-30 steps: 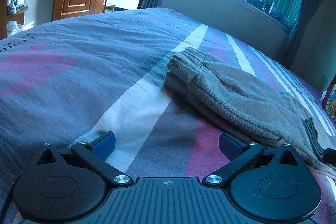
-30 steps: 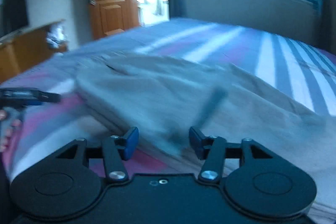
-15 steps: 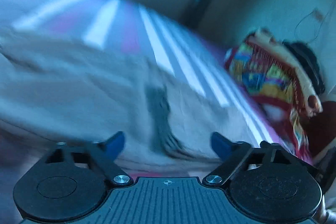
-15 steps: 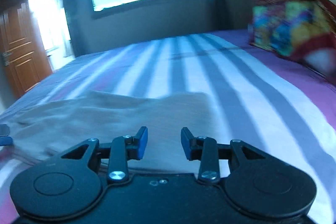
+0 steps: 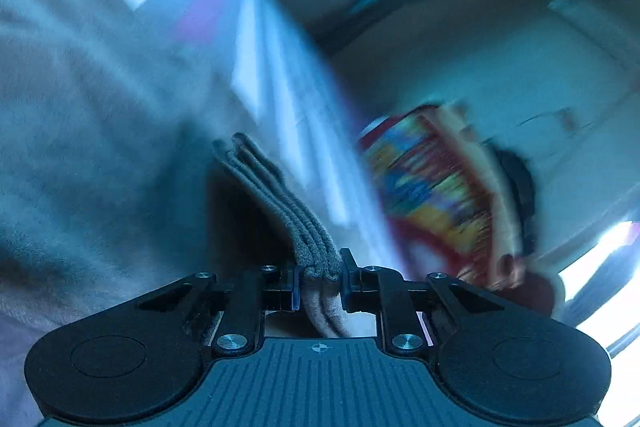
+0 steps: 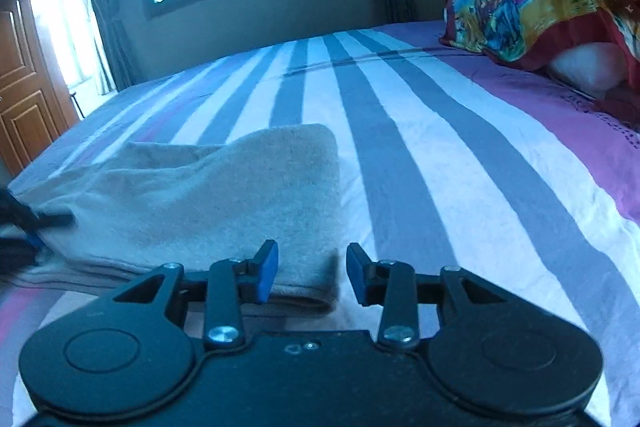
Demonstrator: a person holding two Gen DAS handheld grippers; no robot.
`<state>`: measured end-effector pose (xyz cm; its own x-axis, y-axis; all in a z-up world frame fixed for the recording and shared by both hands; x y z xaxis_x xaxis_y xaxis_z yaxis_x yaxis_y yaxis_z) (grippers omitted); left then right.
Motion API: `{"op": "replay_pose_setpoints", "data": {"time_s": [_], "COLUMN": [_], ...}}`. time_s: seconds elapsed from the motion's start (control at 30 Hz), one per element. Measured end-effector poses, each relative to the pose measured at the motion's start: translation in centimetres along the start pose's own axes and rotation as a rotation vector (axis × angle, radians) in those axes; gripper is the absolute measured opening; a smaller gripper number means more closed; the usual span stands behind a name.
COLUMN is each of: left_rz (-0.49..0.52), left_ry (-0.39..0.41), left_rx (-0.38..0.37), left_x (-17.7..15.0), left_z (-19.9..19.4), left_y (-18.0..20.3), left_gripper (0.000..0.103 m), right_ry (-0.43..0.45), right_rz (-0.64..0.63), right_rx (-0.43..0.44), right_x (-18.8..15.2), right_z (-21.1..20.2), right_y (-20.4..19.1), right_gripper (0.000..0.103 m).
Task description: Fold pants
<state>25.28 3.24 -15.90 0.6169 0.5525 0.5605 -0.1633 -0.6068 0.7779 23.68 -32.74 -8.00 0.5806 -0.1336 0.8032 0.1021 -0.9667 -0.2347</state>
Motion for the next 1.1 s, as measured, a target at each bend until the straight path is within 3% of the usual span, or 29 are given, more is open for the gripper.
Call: {"op": "replay_pose_setpoints", "data": {"time_s": [0.03, 0.1, 0.17, 0.27, 0.3, 0.37, 0.4, 0.43, 0.57, 0.7, 0.77, 0.83, 0.93, 0.97, 1.07, 1.1], "left_rz": [0.008, 0.022, -0.018, -0.017, 0.005, 0.100, 0.129, 0.146, 0.206, 0.214, 0.240, 0.261, 0.328, 0.359, 0.514, 0.525], "left_ry": [-0.008, -0.101, -0.098, -0.094, -0.090, -0.043, -0.023, -0.020, -0.063, -0.102, -0.107, -0.107, -0.124, -0.139, -0.131, -0.109], "left_rx": [0.032, 0.165, 0.137, 0.131, 0.150, 0.208, 0.223, 0.220, 0.291, 0.380, 0.412, 0.421, 0.446, 0.462, 0.508, 0.521], "left_x": [-0.6, -2.3, -3.0, -3.2, -3.1, -1.7, -1.0, 0.2, 4.9, 6.9, 6.9, 6.6, 4.5, 3.5, 0.5, 0.1], "left_z": [-0.2, 0.7, 0.7, 0.3, 0.0, -1.1, -1.1, -0.9, 2.2, 5.2, 5.7, 5.2, 3.8, 3.3, 0.4, -0.9], "left_y": [-0.5, -3.1, -4.3, -3.7, -3.3, -2.3, -1.9, -1.6, -2.0, -3.9, -4.0, -2.9, -1.6, -1.4, -0.1, 0.2], "left_gripper": [0.018, 0.018, 0.018, 0.019, 0.026, 0.049, 0.075, 0.085, 0.086, 0.086, 0.086, 0.086, 0.086, 0.086, 0.086, 0.086], "right_ry": [0.015, 0.007, -0.075, -0.094, -0.090, -0.054, -0.024, 0.002, 0.024, 0.037, -0.007, -0.122, -0.100, -0.082, -0.124, -0.107], "right_rz": [0.003, -0.009, -0.022, -0.036, -0.030, -0.020, -0.017, -0.013, -0.040, -0.049, -0.023, 0.007, 0.005, -0.004, -0.047, -0.056], "right_rx": [0.003, -0.014, -0.021, -0.035, -0.032, -0.009, -0.007, -0.006, -0.017, -0.028, -0.049, -0.069, -0.051, -0.036, -0.027, -0.024], "right_x": [0.2, 0.0, -1.1, -0.8, -0.6, 0.2, 0.9, 1.7, 5.1, 7.8, 8.0, 6.9, 6.6, 6.1, 1.9, 0.5], "right_z": [-0.3, -0.1, 1.5, 2.0, 1.9, 1.3, 1.1, 1.1, 4.2, 8.1, 10.6, 13.1, 11.2, 9.8, 6.4, 5.0], "right_y": [0.1, 0.3, 0.5, 0.1, 0.0, 0.1, 0.3, 0.5, 0.1, -0.5, -0.2, 0.4, 0.2, 0.0, 0.0, 0.1], "right_gripper": [0.037, 0.036, 0.036, 0.035, 0.036, 0.037, 0.037, 0.038, 0.038, 0.039, 0.044, 0.047, 0.048, 0.052, 0.058, 0.059]}}
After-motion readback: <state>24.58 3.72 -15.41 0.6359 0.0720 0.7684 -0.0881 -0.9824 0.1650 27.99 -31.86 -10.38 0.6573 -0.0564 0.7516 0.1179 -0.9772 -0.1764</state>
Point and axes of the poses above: each gripper's, at about its wrist camera, not at the fingertips, and z roughly the way its jaws point, y to its right, x to its top, the point moved 7 cm from there along z, roughly the way its jaws point, and after that the axes turned 4 degrees about z, right-handed, at the moved point
